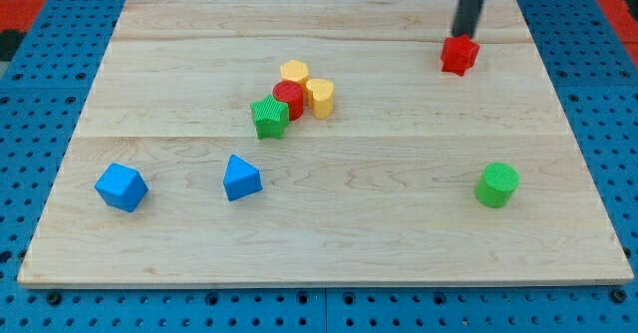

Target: Place the red star in top right side of yellow heart

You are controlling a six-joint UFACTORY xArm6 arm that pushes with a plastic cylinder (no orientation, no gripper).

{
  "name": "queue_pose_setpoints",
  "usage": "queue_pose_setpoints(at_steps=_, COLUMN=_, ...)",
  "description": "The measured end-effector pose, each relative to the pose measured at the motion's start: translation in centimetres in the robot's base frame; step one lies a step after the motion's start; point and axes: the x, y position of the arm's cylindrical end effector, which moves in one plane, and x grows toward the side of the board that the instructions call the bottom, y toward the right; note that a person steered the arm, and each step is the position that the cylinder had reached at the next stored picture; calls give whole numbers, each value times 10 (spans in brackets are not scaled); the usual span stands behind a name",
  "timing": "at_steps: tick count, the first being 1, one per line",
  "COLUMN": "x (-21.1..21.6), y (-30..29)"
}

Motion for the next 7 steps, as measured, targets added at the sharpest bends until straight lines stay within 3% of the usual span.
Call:
queue_pose_setpoints(at_steps=1, x=12, y=-13)
queue_pose_setpoints(at_steps=3, x=5, y=-192)
queue_pose_setpoints(at_steps=5, x=-12, y=-43)
queue_pose_setpoints(at_steps=6, x=36, y=-11)
queue_pose_setpoints(at_steps=7, x=63, y=-69)
